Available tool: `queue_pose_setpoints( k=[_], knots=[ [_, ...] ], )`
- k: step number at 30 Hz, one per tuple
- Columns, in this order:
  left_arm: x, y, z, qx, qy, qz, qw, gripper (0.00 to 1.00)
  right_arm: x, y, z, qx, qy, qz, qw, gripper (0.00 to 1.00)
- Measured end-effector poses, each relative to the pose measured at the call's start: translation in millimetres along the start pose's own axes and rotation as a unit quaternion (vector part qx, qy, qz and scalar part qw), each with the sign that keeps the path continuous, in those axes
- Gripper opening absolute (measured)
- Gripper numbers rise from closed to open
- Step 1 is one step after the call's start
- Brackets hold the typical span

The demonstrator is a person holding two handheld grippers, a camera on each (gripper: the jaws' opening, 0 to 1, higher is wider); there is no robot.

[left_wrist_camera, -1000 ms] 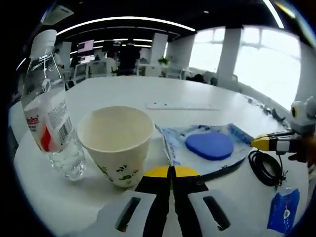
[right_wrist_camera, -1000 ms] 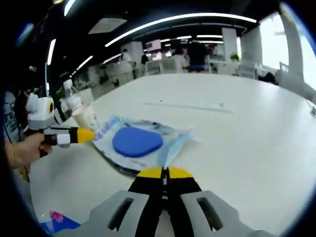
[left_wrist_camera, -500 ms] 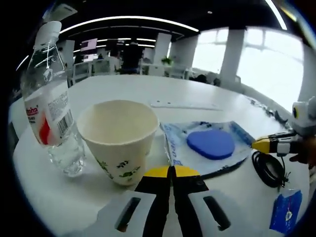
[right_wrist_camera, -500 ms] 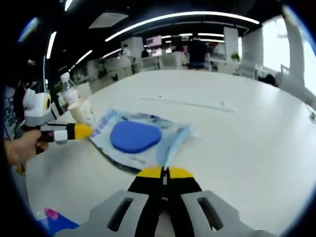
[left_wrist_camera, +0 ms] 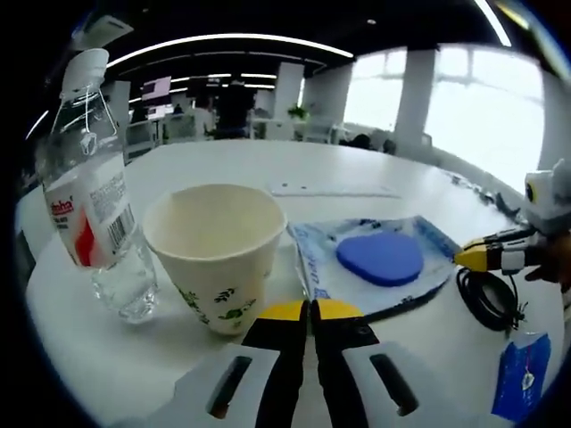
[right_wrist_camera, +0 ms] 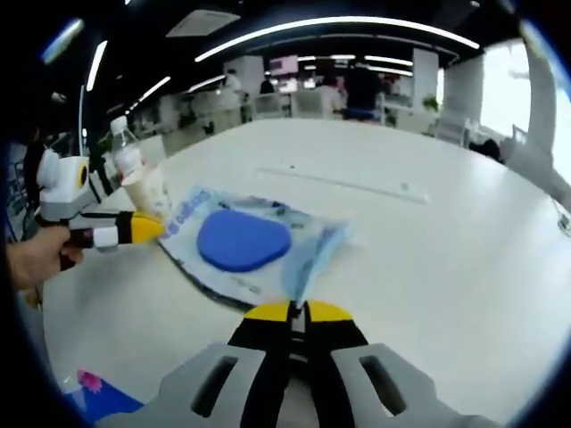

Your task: Arrange the tabletop items into an orderly group along one side of the table until the central work area is clear of visible clutter.

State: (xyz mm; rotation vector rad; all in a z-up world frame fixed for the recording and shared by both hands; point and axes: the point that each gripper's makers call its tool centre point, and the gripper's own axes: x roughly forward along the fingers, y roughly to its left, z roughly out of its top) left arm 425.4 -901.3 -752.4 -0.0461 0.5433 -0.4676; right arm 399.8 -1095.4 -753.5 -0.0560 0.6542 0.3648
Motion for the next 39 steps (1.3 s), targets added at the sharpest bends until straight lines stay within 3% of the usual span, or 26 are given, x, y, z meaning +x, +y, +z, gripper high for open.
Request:
queue_pose_setpoints(
  k=[6,14,19,31,39],
  knots=[
    [-1,2.3,-1.2,0.002,0.003,0.0,1.0,0.04,-2,-2,0.4,0.002,0.0,-0.001,1.0,0.06],
    [-9,3.8,-0.6,0.008,-0.001,-0.004,1.0,0.16,-11,-8,5.0,0.007,-0.007,-0.007,0.9999,0.27],
    [-16,-0.2,1.4,0.023,-0.004,-0.013,0.9996,0.22,-20,0,7.7,-0.002,-0.011,-0.002,0.9999,0.41],
    [-42,-17.7,0.4,0.029,-0.02,-0.07,0.9969,0.37,-51,33,23.8,-0.001,-0.04,0.048,0.998,0.58],
    [-63,-19.5,5.8,0.046,-0.03,-0.078,0.9955,0.53,-70,52,19.1,-0.028,-0.031,0.065,0.997,0.69]
  ],
)
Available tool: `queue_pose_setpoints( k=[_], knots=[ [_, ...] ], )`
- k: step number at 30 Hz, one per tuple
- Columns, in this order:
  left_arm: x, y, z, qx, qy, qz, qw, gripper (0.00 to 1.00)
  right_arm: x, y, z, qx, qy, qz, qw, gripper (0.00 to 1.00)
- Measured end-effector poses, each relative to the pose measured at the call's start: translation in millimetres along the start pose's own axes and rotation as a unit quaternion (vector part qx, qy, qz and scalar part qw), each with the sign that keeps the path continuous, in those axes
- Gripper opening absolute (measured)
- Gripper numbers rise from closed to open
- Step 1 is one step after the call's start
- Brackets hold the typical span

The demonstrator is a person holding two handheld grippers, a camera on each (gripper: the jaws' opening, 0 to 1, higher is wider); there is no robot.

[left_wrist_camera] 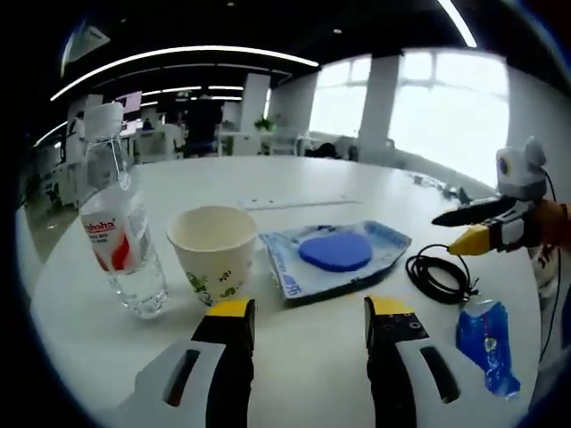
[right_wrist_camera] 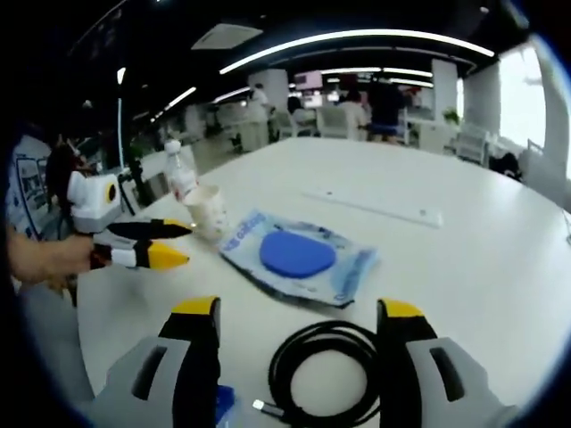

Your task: Arrange the tabletop items into an orderly group along one side of the table until the central work area is clear of visible clutter.

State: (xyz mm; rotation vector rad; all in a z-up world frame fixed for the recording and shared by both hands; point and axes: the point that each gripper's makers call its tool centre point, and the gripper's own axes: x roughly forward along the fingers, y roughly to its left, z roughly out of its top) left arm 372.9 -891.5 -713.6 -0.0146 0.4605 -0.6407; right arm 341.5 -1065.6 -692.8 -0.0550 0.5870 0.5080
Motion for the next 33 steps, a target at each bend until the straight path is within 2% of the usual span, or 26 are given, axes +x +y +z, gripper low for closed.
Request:
queue_pose_setpoints(
  k=[4,7,10,12,16,25,33],
  knots=[
    [-10,-2.7,6.3,0.001,-0.01,-0.009,0.9999,0.66,-10,9,-4.2,0.0,0.005,0.007,1.0,0.71],
    [-17,-3.3,7.1,0.015,-0.007,-0.009,0.9998,0.71,-18,18,-7.2,-0.009,0.008,0.017,0.9998,0.74],
    [-23,-4.0,8.0,0.011,-0.009,-0.012,0.9998,0.74,-25,24,-12.1,-0.019,0.017,0.023,0.9994,0.73],
    [-27,-4.0,8.9,0.009,-0.011,-0.01,0.9998,0.75,-29,28,-16.2,-0.023,0.023,0.025,0.9992,0.73],
    [-35,-0.4,8.7,-0.001,-0.009,0.003,1.0,0.87,-38,35,-23.6,-0.02,0.028,0.03,0.999,0.73],
    [-55,-5.5,7.0,0.011,-0.009,0.002,0.9999,0.96,-55,52,-40.6,-0.021,0.041,0.044,0.998,0.72],
    [-71,-26.4,-2.5,0.025,-0.002,-0.021,0.9995,0.99,-68,63,-49.3,-0.019,0.046,0.054,0.9973,0.7]
  ],
)
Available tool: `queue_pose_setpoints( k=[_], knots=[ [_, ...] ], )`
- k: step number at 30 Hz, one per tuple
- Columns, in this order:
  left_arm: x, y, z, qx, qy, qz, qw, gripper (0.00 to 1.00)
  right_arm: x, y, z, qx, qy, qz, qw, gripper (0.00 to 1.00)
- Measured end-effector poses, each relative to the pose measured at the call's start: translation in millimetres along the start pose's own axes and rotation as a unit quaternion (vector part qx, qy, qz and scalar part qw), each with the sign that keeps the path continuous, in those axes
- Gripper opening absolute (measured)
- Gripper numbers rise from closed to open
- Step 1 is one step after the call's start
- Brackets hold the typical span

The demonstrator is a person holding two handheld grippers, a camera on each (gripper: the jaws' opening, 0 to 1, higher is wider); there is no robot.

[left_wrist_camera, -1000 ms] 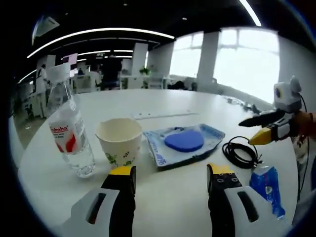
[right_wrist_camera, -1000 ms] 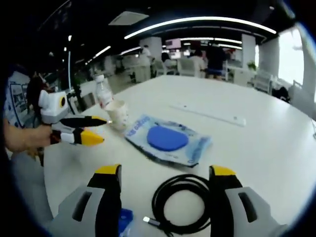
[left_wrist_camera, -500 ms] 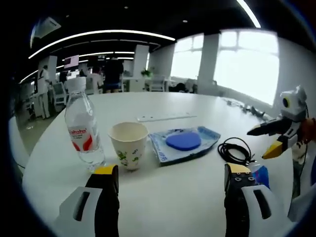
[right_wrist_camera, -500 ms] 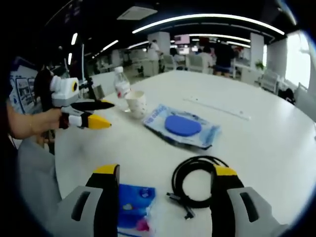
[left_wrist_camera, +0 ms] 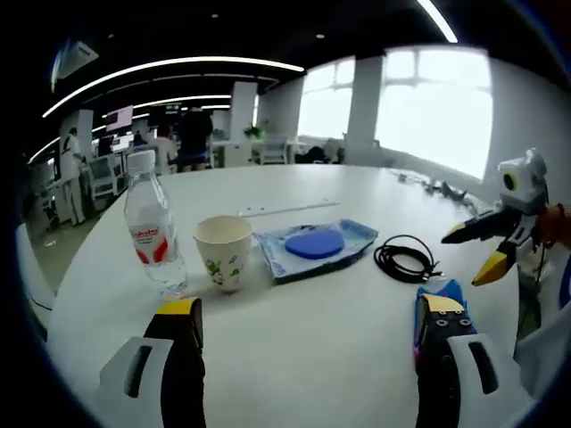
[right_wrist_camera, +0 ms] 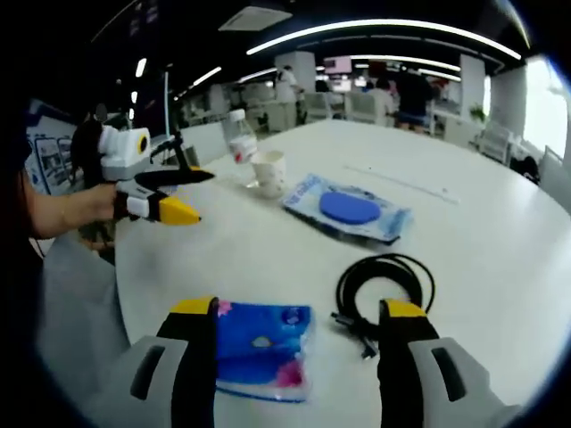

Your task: Arrange the tabletop items into an orderly group along one side of the table until the central work area is clear of visible clutter.

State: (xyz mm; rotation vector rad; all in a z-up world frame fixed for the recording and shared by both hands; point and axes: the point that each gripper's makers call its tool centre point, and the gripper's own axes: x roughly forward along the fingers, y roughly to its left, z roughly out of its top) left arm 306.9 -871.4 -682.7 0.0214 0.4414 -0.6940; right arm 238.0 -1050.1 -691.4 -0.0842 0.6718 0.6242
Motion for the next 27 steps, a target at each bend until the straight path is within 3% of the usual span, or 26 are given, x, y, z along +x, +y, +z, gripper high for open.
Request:
queue_pose_setpoints(
  k=[14,18,27],
  knots=[
    [-14,-48.3,-14.4,0.011,0.021,-0.062,0.9978,0.99,-13,8,-19.2,0.007,0.0,0.009,0.9999,0.68],
    [-17,-59.6,-20.9,0.002,0.031,-0.078,0.9965,0.99,-14,12,-20.8,0.008,-0.011,0.015,0.9998,0.68],
    [-23,-91.4,-39.5,0.01,0.057,-0.113,0.9918,0.97,-11,11,-39.1,0.002,-0.003,0.012,0.9999,0.61]
  ],
)
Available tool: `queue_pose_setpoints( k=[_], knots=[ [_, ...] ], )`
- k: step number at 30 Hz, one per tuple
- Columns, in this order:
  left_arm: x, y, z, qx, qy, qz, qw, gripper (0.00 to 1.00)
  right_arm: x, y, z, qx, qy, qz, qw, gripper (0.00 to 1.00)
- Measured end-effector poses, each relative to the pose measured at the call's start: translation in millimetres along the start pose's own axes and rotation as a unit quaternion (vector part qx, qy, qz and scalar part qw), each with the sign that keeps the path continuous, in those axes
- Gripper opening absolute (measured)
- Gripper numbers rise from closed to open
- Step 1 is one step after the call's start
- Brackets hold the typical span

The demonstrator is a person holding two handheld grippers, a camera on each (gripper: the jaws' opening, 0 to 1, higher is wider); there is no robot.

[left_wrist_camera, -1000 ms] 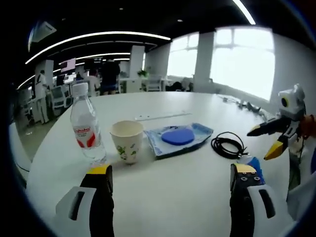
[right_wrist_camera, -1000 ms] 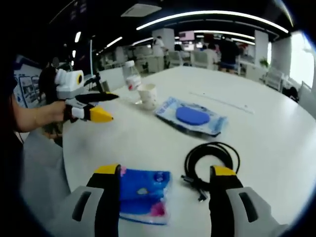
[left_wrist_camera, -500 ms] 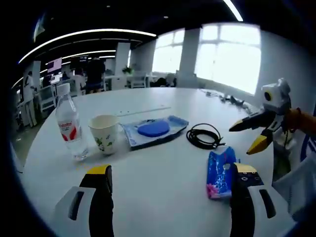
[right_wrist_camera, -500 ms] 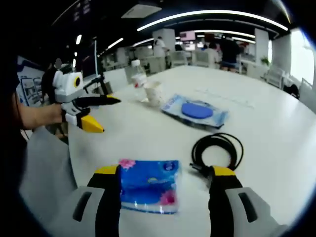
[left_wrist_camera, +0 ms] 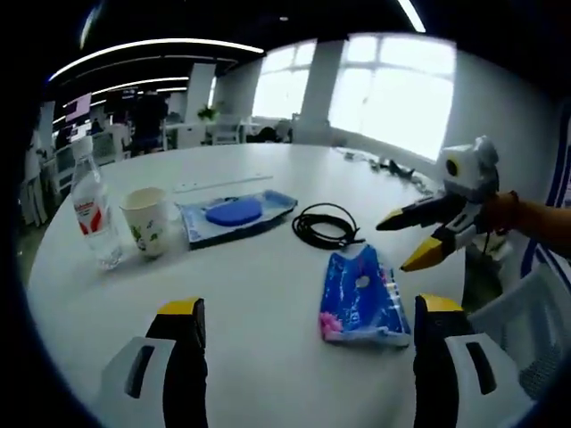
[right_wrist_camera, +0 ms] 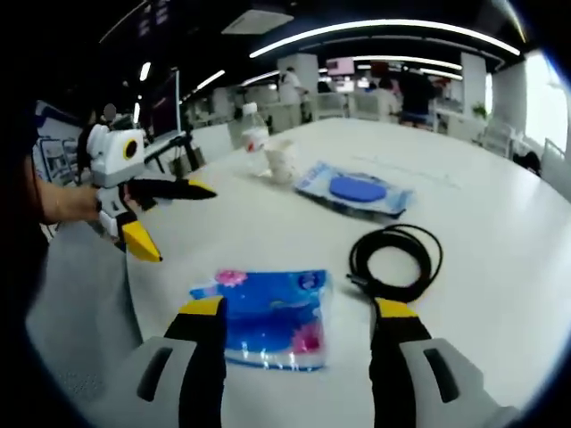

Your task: Arrange the tabletop items into an orderly group along one side of the table until the central work area is clear of visible clutter.

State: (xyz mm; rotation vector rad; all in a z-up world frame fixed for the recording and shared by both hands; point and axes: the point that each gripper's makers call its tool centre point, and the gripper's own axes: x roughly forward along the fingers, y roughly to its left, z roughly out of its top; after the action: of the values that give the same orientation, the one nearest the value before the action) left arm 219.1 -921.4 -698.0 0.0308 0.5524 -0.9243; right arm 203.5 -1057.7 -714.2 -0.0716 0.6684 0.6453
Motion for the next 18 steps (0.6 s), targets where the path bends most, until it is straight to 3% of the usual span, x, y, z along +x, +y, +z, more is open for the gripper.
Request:
queue_pose_setpoints(
  k=[7,18],
  knots=[
    [2,-18.6,-12.9,-0.017,0.016,-0.022,0.9995,0.94,0,-1,-13.3,-0.003,0.005,-0.008,0.9999,0.55],
    [5,-29.7,-36.5,-0.051,0.056,0.008,0.9971,0.82,5,-2,-24.7,-0.033,0.016,-0.029,0.9989,0.45]
  ],
)
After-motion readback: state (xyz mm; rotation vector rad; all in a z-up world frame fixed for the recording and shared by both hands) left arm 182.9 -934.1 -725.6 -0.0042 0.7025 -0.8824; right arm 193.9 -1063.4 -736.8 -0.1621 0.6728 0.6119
